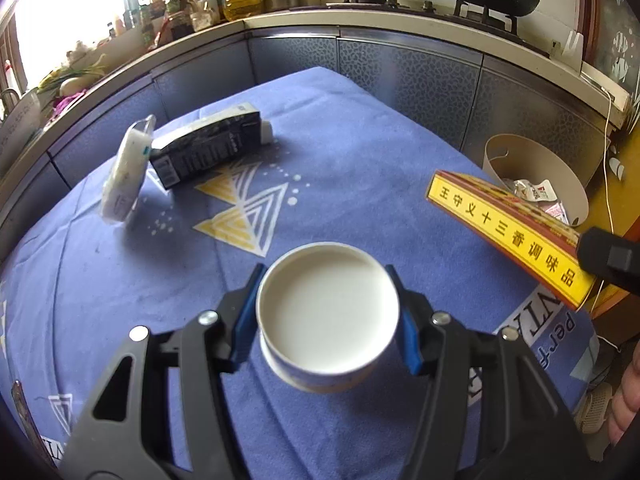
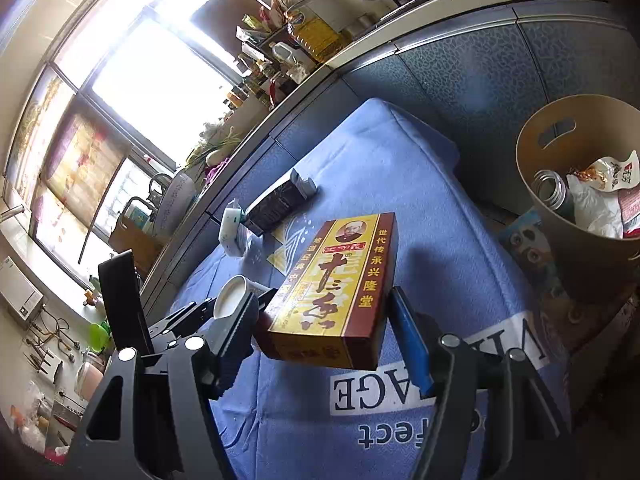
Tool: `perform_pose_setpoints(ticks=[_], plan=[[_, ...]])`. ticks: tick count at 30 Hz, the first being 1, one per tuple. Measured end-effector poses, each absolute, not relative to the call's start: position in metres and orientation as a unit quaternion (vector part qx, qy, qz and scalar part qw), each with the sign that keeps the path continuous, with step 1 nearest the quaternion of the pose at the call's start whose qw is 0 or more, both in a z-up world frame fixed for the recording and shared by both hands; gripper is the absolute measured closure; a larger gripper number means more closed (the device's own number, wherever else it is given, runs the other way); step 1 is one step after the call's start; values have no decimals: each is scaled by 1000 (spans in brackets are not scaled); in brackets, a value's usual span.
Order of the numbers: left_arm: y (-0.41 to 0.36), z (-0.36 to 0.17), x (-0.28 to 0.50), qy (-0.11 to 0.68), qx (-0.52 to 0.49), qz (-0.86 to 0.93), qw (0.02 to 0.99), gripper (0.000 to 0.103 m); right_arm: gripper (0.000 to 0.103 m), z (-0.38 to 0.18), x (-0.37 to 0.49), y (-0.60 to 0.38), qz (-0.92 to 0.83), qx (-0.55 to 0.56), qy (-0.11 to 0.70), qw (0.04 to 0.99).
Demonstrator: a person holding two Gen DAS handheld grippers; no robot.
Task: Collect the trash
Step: 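Carry the yogurt cup and spice box over the tan wastebasket with both tools, then open both tools to drop the cup and box into the wastebasket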
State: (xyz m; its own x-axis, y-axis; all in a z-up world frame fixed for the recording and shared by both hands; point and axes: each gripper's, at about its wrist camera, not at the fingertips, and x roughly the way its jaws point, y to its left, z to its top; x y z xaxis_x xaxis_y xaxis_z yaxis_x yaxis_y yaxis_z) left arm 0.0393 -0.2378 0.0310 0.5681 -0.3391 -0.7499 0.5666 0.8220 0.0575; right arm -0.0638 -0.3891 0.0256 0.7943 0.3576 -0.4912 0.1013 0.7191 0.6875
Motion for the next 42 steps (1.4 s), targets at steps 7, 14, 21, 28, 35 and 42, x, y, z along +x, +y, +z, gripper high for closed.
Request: perform_pose_setpoints(ticks=[7, 14, 21, 28, 35, 42], plan=[[-278, 46, 41, 377, 158, -293, 864, 48, 37, 40, -77, -422, 37, 364, 277, 889], [-374, 65, 34, 363, 174, -386, 830, 47, 37, 25, -115, -507, -74, 379, 250, 888], [-480, 53, 39, 412, 148, -470, 766, 47, 37, 2, -124, -574, -139, 364, 265, 882], [-538, 16, 62, 482, 109, -477, 726, 47, 37, -18, -109, -584, -163, 302, 301, 890], [-566, -8, 77, 520, 111, -445, 721, 28, 28, -41, -91, -584, -177, 270, 313, 893], [-546, -4, 80, 519, 100, -442, 725, 28, 24, -48, -107, -584, -193, 306, 286, 887]])
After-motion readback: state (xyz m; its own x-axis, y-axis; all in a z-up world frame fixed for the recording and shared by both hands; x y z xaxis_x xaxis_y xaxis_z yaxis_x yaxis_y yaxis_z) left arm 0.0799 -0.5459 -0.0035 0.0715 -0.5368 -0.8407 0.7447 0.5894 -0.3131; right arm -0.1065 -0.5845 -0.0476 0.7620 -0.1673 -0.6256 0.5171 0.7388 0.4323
